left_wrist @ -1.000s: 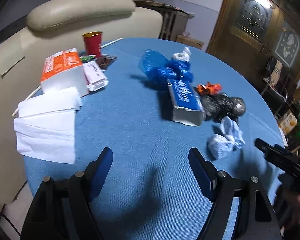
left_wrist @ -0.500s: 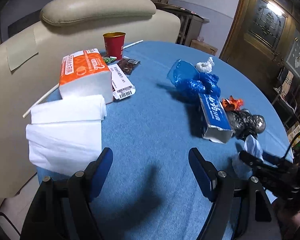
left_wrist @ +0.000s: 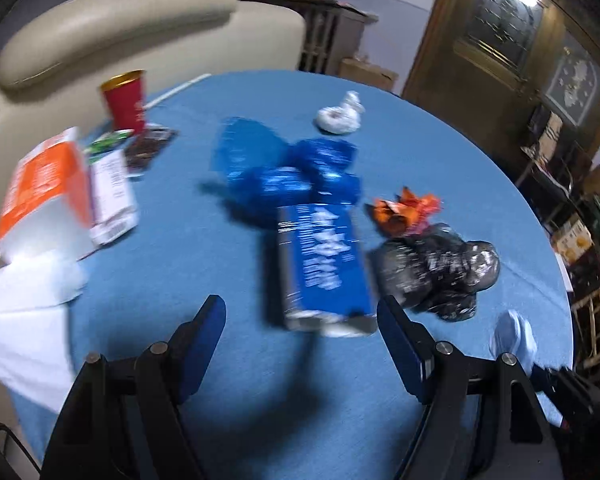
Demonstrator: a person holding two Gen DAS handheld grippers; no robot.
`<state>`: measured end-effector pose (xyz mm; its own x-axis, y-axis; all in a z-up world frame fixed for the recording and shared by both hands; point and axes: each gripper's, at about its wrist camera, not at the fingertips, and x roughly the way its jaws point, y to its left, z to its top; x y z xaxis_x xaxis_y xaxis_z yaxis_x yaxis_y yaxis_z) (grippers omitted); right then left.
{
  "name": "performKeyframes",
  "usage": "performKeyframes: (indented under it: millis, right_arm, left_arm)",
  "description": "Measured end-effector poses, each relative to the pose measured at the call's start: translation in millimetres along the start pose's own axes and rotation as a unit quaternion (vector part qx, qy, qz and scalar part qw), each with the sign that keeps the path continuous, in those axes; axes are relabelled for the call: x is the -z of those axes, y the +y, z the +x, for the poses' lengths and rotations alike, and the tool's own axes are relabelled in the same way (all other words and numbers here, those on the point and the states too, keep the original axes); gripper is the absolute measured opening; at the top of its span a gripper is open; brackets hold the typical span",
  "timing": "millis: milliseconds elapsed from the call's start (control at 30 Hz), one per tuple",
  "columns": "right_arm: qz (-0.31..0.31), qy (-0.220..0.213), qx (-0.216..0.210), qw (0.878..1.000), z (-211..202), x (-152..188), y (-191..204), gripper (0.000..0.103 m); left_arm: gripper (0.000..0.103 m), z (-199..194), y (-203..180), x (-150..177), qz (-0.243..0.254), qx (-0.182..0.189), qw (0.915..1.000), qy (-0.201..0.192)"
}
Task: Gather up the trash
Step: 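Grasp the light-blue cloth with the right gripper while the left grasps the blue toothpaste box, then carry the cloth and toothpaste box over the red wastebasket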
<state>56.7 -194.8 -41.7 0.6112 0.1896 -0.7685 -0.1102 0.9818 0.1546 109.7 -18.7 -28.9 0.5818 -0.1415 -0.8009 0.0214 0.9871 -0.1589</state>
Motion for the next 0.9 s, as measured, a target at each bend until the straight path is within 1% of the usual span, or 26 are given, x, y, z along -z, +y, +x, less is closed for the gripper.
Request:
performKeyframes:
  millis: [67, 133, 167, 200, 233, 267, 300, 400, 500, 633, 800, 900]
  right_arm:
    - [0.007, -0.002, -0.001, 1.000, -5, 3, -7, 0.043]
    - [0.015, -0.004, -0.003, 1.000, -9, 5, -14, 0.043]
    - [0.017, -0.005, -0.003, 1.000, -10, 6, -17, 0.043]
    - [0.018, -0.006, -0.003, 1.000, -11, 6, -18, 0.043]
    - [0.020, -0.007, -0.004, 1.000, -12, 7, -20, 0.043]
    - [0.022, -0.007, -0.005, 1.000, -13, 8, -21, 0.043]
    - [0.023, -0.008, -0.006, 1.000, -14, 8, -22, 0.043]
    - [0.026, -0.011, -0.009, 1.000, -17, 10, -22, 0.043]
    - [0.028, -0.016, -0.013, 0.999, -23, 13, -18, 0.043]
    - [0.031, -0.023, -0.014, 0.999, -36, 22, -14, 0.043]
    - [0.046, -0.035, -0.009, 0.998, -60, 42, -16, 0.043]
    - [0.059, -0.043, -0.001, 0.997, -79, 59, -26, 0.043]
  left_arm:
    - [0.079, 11, -13, -4, 0.017, -0.006, 0.9998, 0.007]
    - [0.078, 24, -19, -7, 0.028, -0.025, 0.9992, 0.015]
    - [0.078, 29, -19, -7, 0.027, -0.029, 0.9990, 0.021]
    - [0.074, 33, -17, -7, 0.024, -0.026, 0.9990, 0.026]
    - [0.060, 38, -15, -6, 0.023, -0.020, 0.9990, 0.033]
    - [0.059, 36, -13, -7, 0.021, -0.011, 0.9993, 0.031]
    - [0.058, 34, -12, -6, 0.025, -0.019, 0.9991, 0.030]
    - [0.057, 18, -9, -2, 0.032, -0.019, 0.9992, 0.014]
    - [0.057, -7, -4, 7, 0.030, -0.022, 0.9993, -0.005]
    - [0.057, -43, -3, 24, 0.030, -0.019, 0.9990, -0.028]
    - [0.057, -80, -18, 48, 0.044, 0.000, 0.9979, -0.048]
    - [0.057, -98, -34, 61, 0.058, 0.023, 0.9965, -0.056]
